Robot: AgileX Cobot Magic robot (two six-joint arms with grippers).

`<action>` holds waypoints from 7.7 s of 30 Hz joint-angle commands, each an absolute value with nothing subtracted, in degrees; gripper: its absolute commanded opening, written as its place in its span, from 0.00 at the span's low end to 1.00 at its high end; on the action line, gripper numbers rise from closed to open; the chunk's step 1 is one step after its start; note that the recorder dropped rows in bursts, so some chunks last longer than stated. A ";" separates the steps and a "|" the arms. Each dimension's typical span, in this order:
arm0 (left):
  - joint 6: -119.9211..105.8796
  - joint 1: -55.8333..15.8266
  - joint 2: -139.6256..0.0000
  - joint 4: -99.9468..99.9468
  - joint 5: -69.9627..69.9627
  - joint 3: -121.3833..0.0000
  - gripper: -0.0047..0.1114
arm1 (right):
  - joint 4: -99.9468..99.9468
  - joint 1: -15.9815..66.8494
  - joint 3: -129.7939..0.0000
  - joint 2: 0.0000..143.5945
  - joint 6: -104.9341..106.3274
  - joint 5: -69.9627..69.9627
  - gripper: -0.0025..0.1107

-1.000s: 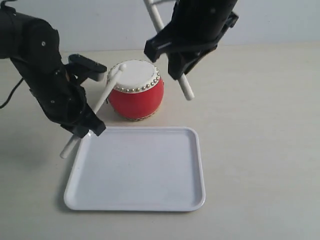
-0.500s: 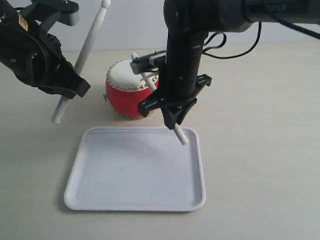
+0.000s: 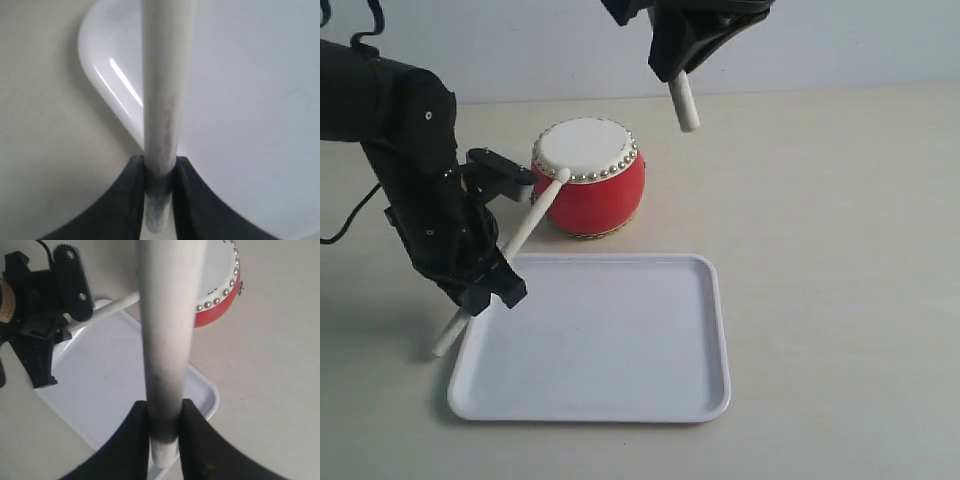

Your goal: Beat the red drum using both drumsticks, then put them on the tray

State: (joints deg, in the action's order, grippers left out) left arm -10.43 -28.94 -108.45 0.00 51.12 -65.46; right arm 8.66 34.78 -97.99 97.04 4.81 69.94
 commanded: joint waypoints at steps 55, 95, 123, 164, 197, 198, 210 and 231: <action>-2.22 -26.79 -60.12 -0.70 22.54 -40.78 0.04 | 8.96 34.71 -84.55 95.91 18.80 69.96 0.02; 0.49 -17.22 -55.77 -0.70 16.82 -33.55 0.04 | -6.69 45.69 -84.91 120.39 32.81 58.83 0.02; 0.49 -17.22 -55.77 -0.70 16.82 -33.55 0.04 | -3.88 45.69 -84.91 120.81 32.81 54.95 0.02; 0.38 -17.22 -55.77 -0.70 16.93 -33.55 0.04 | -7.84 45.69 -84.91 124.77 28.30 55.33 0.24; 0.00 -17.22 -62.32 -0.70 11.80 -33.55 0.04 | 40.32 40.85 -84.91 110.11 64.76 47.90 0.37; 0.00 -17.22 -62.87 -0.70 10.98 -33.55 0.04 | 45.47 39.75 -84.91 110.11 68.55 49.83 0.37; -1.12 -17.22 -68.70 -0.70 -2.49 -33.55 0.04 | 67.30 30.59 -84.77 111.83 90.25 65.60 0.37; -0.87 -17.22 -69.70 -0.70 8.43 -41.95 0.04 | 80.13 30.60 -84.77 119.09 97.33 64.84 0.37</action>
